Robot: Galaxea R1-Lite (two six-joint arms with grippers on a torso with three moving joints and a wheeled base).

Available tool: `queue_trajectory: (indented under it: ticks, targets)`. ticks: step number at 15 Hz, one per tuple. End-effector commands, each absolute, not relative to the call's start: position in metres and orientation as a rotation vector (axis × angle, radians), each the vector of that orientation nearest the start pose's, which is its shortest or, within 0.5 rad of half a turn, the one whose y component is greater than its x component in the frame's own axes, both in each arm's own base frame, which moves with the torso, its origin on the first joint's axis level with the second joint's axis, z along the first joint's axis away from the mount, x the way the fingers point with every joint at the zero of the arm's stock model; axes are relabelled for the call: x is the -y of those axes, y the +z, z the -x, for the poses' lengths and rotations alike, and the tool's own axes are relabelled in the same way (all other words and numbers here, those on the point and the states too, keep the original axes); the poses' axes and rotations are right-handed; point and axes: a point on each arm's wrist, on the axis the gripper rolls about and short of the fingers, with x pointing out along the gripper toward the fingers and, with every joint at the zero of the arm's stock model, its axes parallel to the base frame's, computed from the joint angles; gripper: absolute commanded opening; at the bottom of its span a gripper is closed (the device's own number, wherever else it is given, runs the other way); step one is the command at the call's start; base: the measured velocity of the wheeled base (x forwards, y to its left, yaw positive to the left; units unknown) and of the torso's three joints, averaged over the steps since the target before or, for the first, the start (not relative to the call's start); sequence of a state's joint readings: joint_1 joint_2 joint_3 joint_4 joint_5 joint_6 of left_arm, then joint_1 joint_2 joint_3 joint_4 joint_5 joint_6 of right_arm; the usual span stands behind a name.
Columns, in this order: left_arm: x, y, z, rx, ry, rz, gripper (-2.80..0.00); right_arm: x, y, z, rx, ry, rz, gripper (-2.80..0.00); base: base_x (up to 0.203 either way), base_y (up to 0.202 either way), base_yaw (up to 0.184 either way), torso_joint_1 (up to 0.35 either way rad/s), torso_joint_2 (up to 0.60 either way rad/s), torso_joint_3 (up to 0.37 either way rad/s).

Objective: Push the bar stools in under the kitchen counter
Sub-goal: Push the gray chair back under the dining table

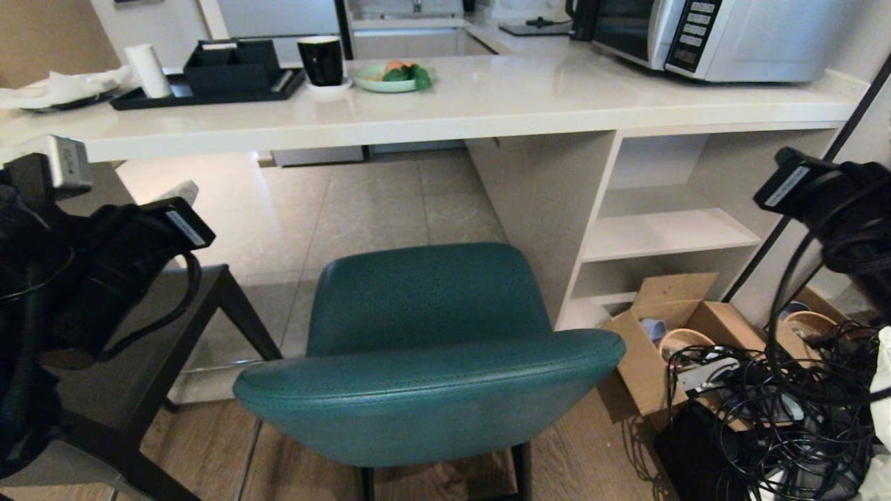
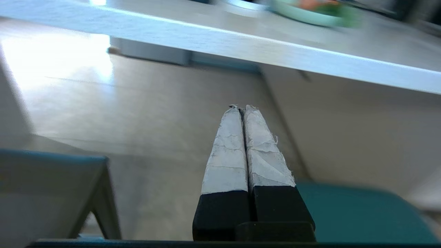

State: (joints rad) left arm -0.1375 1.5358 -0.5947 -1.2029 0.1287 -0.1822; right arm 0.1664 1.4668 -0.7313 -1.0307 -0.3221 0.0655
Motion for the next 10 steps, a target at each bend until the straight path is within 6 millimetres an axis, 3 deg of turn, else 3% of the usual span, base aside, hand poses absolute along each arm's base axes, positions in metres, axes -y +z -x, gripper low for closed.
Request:
queue_trajectory:
  ticks: [1, 5, 10]
  targets:
    - [0.033, 0.265, -0.186, 0.301, -0.115, 0.232, -2.80, -0.020, 0.311, -0.171, 0.389, -0.162, -0.126, -2.80, 0.000, 0.000, 0.000, 0.000, 0.00, 0.000]
    - [0.022, 0.282, -0.096, 0.276, -0.195, 0.218, -2.80, 0.001, 0.323, -0.082, 0.422, -0.270, -0.035, -2.80, 0.000, 0.000, 0.000, 0.000, 0.00, 0.000]
    - [0.000, 0.273, -0.007, 0.370, -0.080, 0.136, -2.80, 0.007, 0.301, 0.020, 0.471, -0.346, 0.004, -2.80, 0.000, 0.000, 0.000, 0.000, 0.00, 0.000]
